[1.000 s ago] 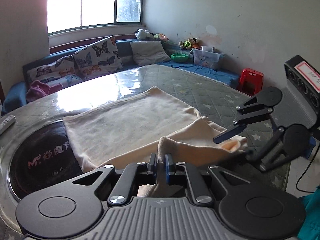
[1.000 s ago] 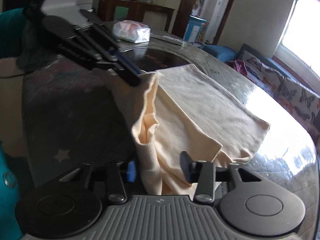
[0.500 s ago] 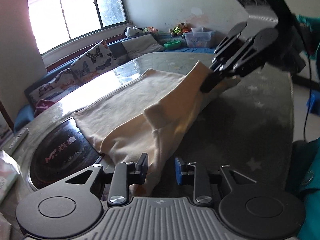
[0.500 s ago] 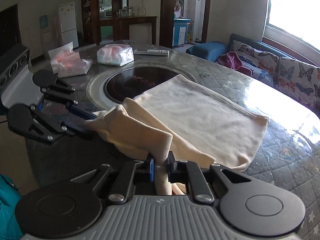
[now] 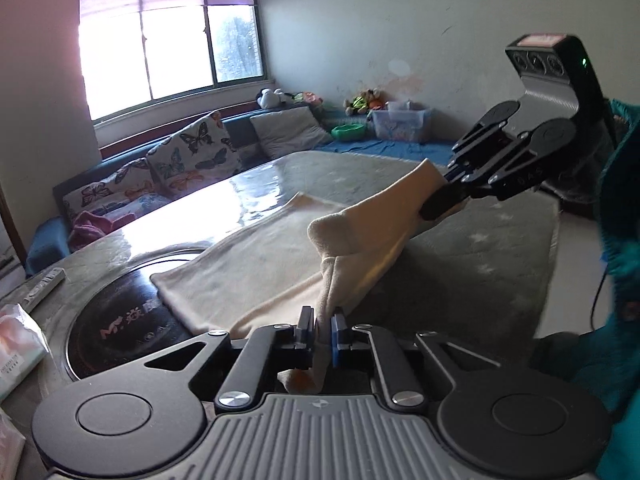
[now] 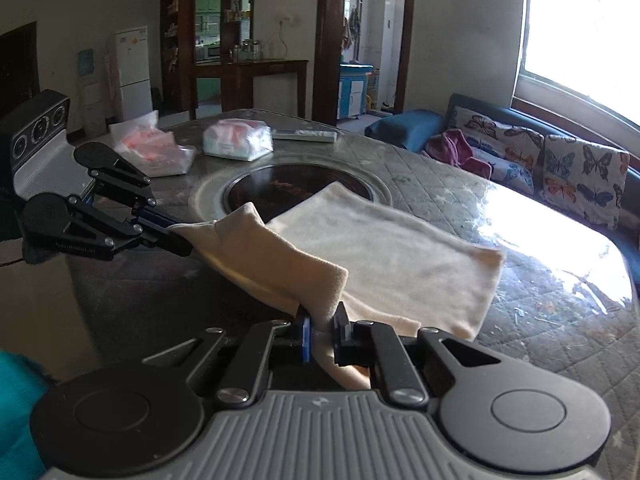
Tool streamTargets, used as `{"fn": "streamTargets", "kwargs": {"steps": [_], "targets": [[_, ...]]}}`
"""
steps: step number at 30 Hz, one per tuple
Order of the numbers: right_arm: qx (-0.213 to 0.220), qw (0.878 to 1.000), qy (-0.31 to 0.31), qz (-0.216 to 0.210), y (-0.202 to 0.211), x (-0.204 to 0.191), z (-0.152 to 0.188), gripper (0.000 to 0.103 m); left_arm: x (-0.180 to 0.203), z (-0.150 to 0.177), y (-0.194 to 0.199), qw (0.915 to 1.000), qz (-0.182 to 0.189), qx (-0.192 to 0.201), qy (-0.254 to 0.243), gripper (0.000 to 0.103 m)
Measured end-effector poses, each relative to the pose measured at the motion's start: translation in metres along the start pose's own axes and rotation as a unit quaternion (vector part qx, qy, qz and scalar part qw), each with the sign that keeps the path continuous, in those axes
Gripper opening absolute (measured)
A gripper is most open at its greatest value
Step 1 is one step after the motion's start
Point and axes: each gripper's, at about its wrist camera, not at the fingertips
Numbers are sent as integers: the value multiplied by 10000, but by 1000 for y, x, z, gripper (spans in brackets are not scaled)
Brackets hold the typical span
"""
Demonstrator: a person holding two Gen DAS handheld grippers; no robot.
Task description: Fold clothes
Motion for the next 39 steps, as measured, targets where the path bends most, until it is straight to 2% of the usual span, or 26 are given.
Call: {"fn": "streamTargets", "kwargs": {"steps": [5,8,13,17,22,23,25,29,34,37,39], "targets": [[-28,9999,39,-146,41,-20,-4,9,11,4,36,9977,398,-46,545,9],[-148,9995,163,-213,49,-28,-6,9,9,3,39,9968,417,-52,674,9],[-74,9996,183,-195,35,-12,-20,9,-9,-19,21,9962,243,57,832,9],[23,9996,234,-157,17,15,-36,9,-29,-46,-7,9968,-59,93,798,9],[-121,9993,301,-183,-39,60,-55,9,-64,-53,-67,9914,-597,-222,1147,9],[-178,9995,212,-139,-60,71,-55,9,-71,-54,-79,9896,-705,-287,1219,9],[-339,9993,0,-170,-91,84,-51,11,-81,-47,-100,9861,-903,-451,1322,10],[-407,9982,-387,230,-128,93,-26,17,-92,-31,-122,9794,-1197,-630,1499,11],[-308,9937,-972,474,-117,98,3,17,-92,-32,-116,9796,-1269,-574,1449,13],[-234,9909,-1220,524,-101,101,17,29,-94,-37,-121,9789,-1264,-601,1486,13],[-240,9899,-1290,542,-96,103,25,30,-93,-39,-123,9795,-1228,-618,1471,13]]}}
Point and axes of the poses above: each gripper's, at about its wrist camera, not at the fingertips, and y roughly against the way its jaws point, x to its right, z to its underside, and after that the axes turned 12 degrees about y, right-handed
